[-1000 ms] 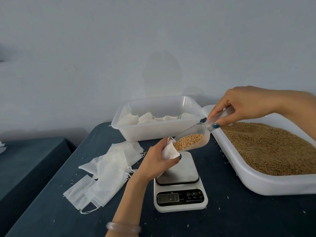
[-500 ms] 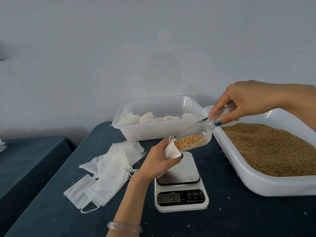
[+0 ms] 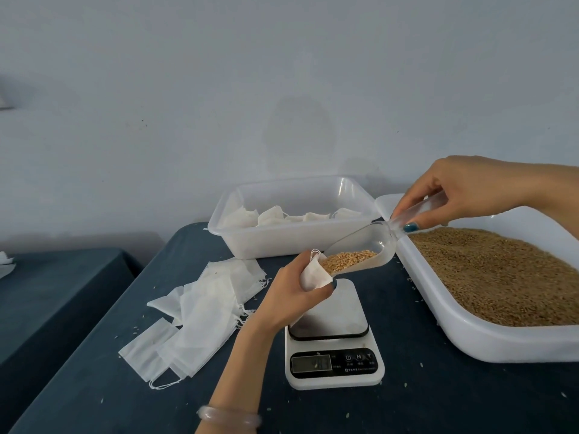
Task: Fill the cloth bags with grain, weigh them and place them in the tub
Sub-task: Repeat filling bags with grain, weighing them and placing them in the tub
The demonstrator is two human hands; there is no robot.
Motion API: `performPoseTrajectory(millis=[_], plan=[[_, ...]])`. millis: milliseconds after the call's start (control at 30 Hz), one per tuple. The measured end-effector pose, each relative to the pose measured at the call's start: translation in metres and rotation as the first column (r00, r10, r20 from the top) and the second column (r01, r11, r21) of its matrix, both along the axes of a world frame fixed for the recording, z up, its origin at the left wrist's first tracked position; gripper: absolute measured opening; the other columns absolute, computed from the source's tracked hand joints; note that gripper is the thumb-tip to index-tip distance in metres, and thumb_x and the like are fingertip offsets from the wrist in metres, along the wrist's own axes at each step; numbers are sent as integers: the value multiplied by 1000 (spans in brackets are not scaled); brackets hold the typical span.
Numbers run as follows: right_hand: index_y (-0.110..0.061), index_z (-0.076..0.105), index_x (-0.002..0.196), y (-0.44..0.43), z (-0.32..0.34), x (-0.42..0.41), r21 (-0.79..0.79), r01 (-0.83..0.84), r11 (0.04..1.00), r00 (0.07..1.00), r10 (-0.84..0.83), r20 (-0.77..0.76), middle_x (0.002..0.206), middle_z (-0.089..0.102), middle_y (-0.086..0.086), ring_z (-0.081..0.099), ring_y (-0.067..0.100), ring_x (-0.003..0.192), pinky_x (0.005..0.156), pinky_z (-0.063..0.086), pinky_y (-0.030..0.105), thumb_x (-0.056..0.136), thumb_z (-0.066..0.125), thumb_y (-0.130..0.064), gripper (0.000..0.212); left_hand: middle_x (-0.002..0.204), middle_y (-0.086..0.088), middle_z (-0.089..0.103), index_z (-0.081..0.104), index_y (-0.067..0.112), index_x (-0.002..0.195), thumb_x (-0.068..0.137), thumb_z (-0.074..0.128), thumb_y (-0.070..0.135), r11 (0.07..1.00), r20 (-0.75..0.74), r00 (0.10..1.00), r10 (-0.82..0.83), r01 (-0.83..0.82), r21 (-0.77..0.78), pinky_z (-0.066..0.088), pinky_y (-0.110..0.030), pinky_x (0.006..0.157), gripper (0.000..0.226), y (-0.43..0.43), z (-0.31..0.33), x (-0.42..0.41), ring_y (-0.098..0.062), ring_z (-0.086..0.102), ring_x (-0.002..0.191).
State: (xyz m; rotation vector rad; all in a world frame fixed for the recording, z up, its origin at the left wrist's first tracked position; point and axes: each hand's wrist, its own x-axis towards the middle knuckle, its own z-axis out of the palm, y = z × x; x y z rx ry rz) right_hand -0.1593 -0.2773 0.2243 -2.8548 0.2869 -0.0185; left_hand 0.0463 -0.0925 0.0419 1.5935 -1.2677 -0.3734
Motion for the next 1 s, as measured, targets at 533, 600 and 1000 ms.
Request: performPoseTrajectory(millis=[533, 600, 1000], plan=[[-44, 69, 102, -25, -93, -33, 494, 62, 868, 972, -166, 169, 108, 72, -9, 66, 4, 86, 67, 49, 12, 85, 61, -46, 19, 69, 8, 60, 60, 33, 84, 93, 59, 40, 989, -187, 973, -138, 124, -82, 46, -19, 61, 12, 5, 13, -7, -9, 50, 60], [-44, 70, 103, -28, -99, -37, 551, 80, 831, 949, -233, 213, 108, 72, -11, 67, 4, 91, 71, 51, 12, 76, 63, -60, 32, 70, 7, 60, 59, 33, 79, 95, 54, 45, 988, -188, 973, -136, 120, -94, 45, -19, 62, 21, 6, 13, -7, -10, 48, 60], [-25, 64, 102, -79, -135, -53, 394, 636, 663, 632, -741, 226, 95, 65, -3, 57, 17, 85, 75, 42, 36, 91, 63, -39, 17, 105, -10, 57, 68, 2, 103, 96, 53, 29, 984, -80, 996, 36, -49, -174, 49, -18, 70, 31, -1, 31, 10, -23, 57, 93]])
